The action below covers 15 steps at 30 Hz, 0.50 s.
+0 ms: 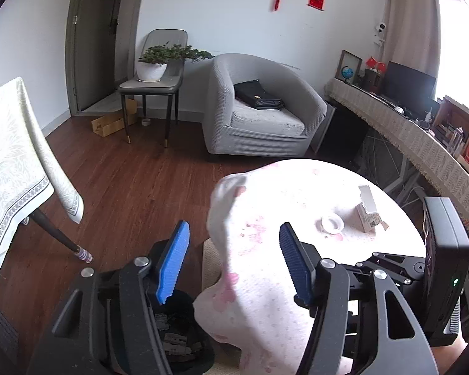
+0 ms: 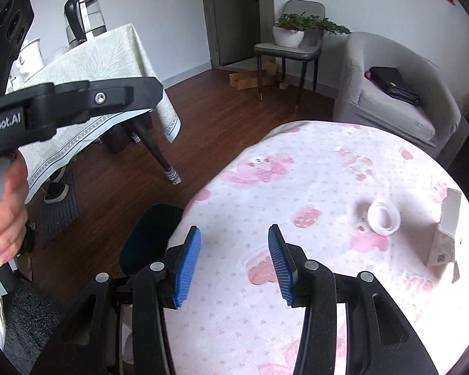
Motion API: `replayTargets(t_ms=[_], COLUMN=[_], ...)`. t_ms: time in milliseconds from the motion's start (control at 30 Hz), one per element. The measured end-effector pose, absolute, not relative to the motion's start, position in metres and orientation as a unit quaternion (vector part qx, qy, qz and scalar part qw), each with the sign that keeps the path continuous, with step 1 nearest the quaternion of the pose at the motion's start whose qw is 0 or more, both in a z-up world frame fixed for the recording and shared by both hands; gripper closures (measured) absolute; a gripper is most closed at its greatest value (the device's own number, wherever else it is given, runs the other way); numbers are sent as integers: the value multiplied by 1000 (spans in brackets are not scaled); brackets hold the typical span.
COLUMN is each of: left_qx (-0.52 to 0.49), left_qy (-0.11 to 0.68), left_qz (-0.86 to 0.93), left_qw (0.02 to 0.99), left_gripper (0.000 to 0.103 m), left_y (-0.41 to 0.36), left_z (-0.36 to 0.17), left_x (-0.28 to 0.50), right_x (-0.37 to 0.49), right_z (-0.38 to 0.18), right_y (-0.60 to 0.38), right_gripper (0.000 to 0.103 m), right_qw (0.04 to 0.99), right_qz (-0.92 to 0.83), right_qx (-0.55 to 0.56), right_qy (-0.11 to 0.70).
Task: Collect trash
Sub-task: 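Move both open tools from the green bin back over the pink-covered table, then grasp the clear plastic cup with the left tool while the right tool grasps the torn white box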
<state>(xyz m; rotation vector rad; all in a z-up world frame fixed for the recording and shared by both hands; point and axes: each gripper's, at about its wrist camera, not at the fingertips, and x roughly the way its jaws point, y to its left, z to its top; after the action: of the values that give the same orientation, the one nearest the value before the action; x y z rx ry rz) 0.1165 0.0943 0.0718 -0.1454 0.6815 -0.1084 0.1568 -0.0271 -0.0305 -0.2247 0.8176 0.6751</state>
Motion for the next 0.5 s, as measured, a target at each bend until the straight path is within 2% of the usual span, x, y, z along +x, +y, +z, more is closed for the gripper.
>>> replayTargets(t_ms=[233,500], left_qx=[-65,-52], left_qy=[343,354], left_qz=[-70,-90], left_qw=[934,929], left_gripper=[39,39], left_y=[67,32], left_z=[63,50], left_x=[127,141], right_x=[161,172], right_z=[-33,-36], right_y=[-73,-131], right_gripper=[64,64], right_qw=[878,897], right_qz=[278,213], right_qx=[-83,-29], right_qy=[381,387])
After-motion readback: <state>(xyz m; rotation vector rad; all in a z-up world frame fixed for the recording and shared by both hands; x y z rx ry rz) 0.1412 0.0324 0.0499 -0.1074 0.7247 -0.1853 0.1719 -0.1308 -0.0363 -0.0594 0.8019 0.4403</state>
